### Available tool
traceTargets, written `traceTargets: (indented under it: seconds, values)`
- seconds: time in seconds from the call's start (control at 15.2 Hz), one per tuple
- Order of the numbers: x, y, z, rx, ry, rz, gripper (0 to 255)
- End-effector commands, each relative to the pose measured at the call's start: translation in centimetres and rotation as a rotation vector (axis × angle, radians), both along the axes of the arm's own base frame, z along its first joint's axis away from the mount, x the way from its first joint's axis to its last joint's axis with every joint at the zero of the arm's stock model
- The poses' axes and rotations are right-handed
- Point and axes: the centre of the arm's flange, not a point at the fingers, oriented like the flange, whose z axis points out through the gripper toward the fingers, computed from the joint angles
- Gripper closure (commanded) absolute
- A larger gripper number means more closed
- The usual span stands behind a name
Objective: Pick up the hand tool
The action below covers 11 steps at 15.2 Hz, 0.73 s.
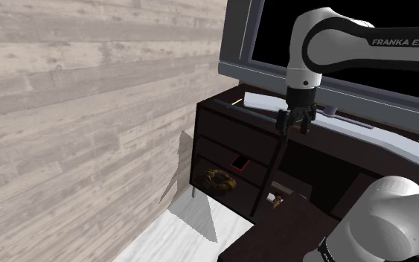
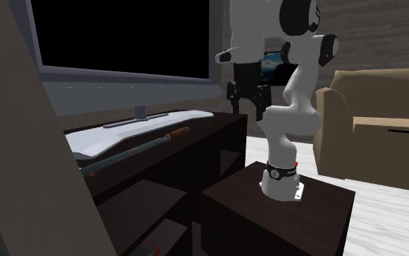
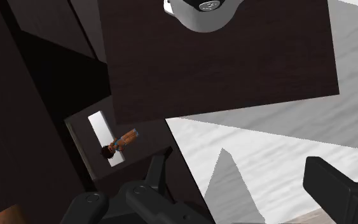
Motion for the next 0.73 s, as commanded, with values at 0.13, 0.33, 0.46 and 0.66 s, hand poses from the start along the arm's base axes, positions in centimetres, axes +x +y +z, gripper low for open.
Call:
traceTargets:
  seconds: [0.13,0.33,0.46,0.66]
  values:
    - [1.6,-1.8,-0.4,0.003,-0.014,0.039,0]
    - [4.1,-4.4,-0.9,0.008,-0.036,0.097,0]
    - [5.8,-6.0,-1.3,0.011,-0.050,0.135,0]
    - [8.5,-8.3,-1.7,0.016,-0.072,0.193,0]
